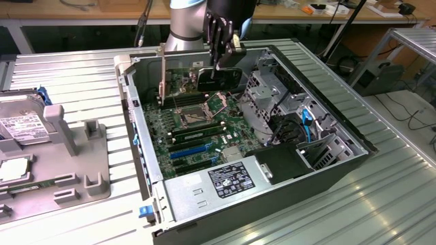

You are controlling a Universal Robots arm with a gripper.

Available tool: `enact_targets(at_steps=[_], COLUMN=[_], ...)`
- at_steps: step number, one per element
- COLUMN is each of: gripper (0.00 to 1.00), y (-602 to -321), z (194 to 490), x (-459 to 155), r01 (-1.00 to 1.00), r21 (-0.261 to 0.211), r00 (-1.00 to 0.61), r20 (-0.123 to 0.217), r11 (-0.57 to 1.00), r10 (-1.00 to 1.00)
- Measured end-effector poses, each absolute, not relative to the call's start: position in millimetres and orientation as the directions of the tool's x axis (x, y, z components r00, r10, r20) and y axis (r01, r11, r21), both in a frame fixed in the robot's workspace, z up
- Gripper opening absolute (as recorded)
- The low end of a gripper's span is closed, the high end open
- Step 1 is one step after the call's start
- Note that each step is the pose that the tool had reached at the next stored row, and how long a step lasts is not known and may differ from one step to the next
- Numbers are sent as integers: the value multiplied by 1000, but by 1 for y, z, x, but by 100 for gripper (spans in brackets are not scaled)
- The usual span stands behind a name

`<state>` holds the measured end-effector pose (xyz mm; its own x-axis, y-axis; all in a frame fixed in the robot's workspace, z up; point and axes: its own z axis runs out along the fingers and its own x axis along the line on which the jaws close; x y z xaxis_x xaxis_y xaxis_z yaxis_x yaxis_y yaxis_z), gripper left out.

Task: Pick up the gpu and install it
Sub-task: 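Insert the gpu into the slot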

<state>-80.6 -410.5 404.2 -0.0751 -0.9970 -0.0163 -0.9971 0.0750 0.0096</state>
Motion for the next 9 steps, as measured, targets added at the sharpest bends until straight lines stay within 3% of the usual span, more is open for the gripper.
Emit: enact_targets(at_steps=[9], gripper=[27], y=[-411], z=[401], x=[-81], r01=[-997], r21=[10], r00=[-75], r20=[-16], r11=[75], r10=[-997])
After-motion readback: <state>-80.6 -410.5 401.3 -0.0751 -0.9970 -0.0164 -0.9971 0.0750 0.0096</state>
